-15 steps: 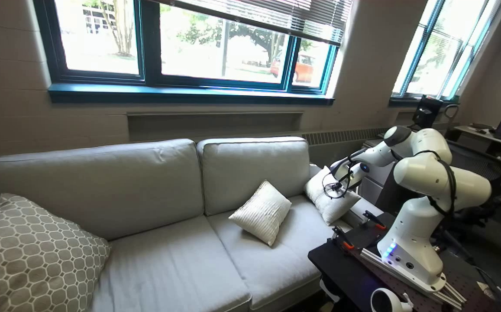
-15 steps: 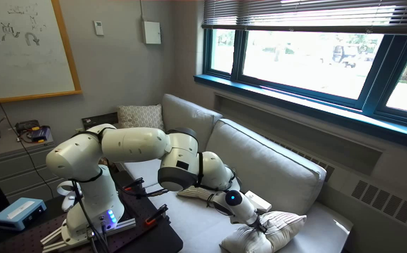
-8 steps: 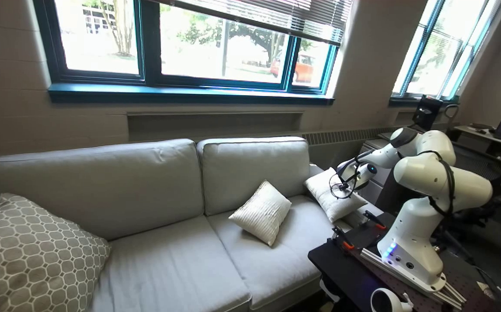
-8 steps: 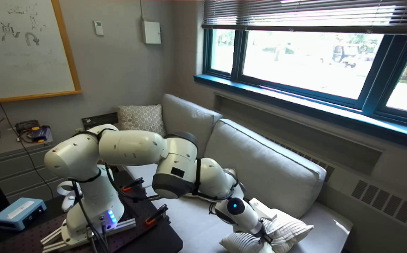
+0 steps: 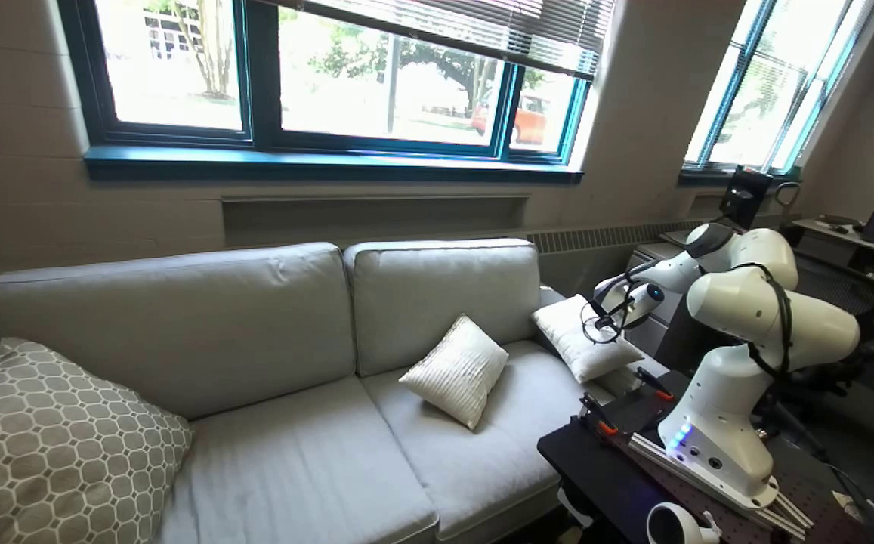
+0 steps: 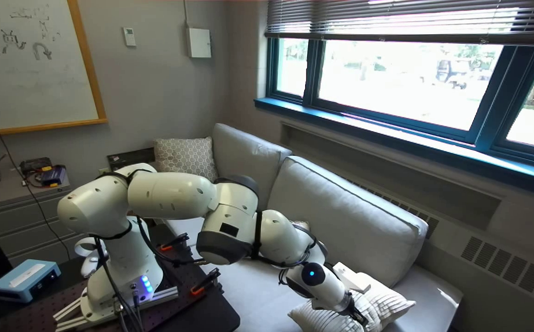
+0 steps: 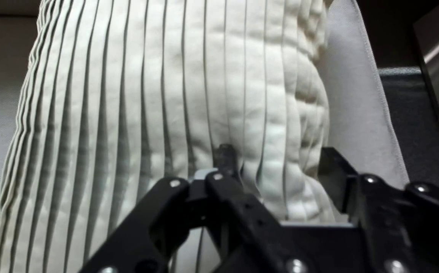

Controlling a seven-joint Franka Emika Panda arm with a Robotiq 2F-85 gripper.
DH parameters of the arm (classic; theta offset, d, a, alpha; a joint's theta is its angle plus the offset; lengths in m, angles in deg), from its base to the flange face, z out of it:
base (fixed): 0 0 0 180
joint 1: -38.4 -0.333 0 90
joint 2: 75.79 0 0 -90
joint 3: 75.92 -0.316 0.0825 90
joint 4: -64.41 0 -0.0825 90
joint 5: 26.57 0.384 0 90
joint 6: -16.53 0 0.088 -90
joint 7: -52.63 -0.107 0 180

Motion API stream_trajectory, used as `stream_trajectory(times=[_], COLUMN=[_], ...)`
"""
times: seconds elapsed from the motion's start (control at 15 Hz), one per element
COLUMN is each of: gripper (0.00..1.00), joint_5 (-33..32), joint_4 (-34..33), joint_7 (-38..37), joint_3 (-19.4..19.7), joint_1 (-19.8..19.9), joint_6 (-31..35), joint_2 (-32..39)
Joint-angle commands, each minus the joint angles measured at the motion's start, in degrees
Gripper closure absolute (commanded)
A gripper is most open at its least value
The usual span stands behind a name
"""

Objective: Set the striped pillows against the armrest

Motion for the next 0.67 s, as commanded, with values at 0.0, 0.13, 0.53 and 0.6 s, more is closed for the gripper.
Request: stream_trajectory(times=[0.0, 0.13, 0.53, 0.6], gripper=[0.09, 0.00, 0.00, 0.00], joint_5=[-1.1, -2.1, -11.3, -13.3], joint_4=[-2.5, -3.8, -7.1, -7.3], joint_7=[1.8, 2.4, 3.0, 3.4], joint_3=[-1.9, -3.3, -10.4, -12.0], joint_1=[0.8, 1.2, 3.7, 4.4], joint_6=[0.2, 0.0, 0.1, 0.1], joint_2=[0.8, 0.8, 1.0, 1.3])
